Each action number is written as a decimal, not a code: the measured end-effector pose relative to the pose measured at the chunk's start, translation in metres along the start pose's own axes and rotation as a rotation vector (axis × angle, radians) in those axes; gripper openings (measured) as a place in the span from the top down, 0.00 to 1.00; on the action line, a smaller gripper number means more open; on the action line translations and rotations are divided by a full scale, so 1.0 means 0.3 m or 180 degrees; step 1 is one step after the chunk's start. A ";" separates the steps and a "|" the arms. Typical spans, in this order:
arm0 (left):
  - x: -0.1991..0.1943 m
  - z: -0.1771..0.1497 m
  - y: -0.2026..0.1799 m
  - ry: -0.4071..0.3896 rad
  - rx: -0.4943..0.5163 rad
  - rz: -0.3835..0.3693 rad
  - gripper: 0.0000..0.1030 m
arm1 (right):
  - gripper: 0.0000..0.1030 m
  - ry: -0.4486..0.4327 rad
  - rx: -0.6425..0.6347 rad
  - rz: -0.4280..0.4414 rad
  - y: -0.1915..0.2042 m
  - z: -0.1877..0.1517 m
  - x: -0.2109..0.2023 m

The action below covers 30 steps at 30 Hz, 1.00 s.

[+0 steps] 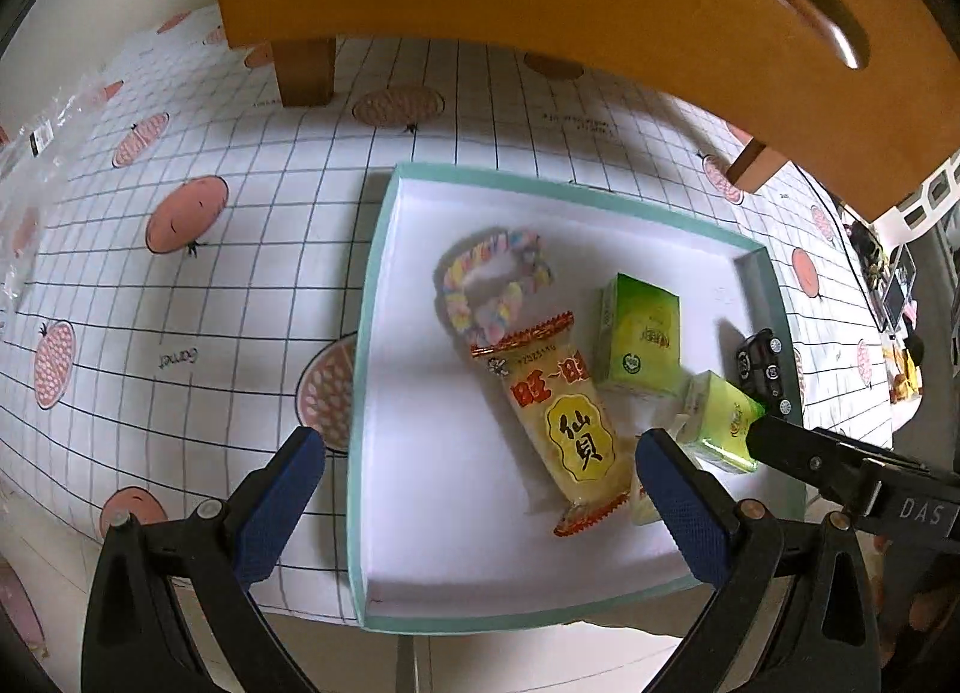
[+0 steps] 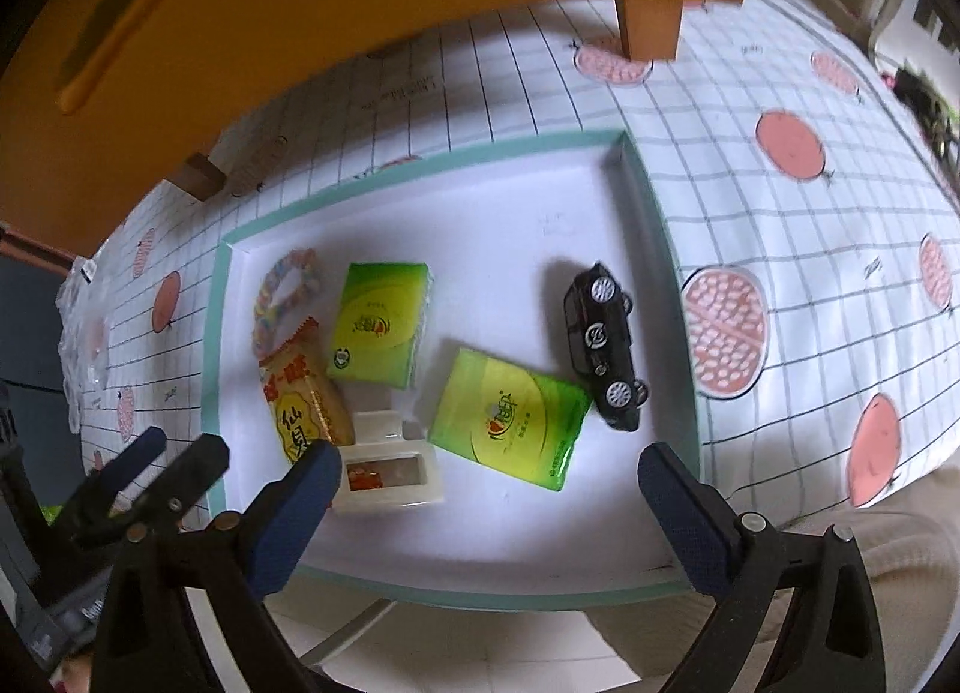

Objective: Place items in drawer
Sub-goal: 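Withdraw both tools from the drawer and move down over the tray, then grasp the rice-cracker snack packet with the left tool while the right grasps a green tissue pack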

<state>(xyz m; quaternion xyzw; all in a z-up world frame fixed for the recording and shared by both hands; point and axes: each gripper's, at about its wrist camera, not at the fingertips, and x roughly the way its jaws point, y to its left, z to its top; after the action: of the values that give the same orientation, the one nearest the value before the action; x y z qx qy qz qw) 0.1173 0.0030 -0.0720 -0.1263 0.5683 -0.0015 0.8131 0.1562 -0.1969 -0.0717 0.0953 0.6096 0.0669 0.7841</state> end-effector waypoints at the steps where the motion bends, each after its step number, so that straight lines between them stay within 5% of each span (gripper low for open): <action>1: 0.009 0.003 0.001 0.0021 -0.0018 -0.0014 0.00 | 0.03 0.0023 0.0027 0.0016 -0.002 0.003 0.010; 30: 0.126 0.056 -0.037 0.0256 -0.0064 0.0119 0.06 | 0.18 0.0175 0.0336 0.0076 -0.031 0.048 0.188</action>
<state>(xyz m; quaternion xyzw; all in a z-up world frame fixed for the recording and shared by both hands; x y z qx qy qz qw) 0.1478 -0.0099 -0.0993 -0.1236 0.6028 0.0143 0.7881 0.1840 -0.1945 -0.1235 0.1420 0.6323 0.0465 0.7602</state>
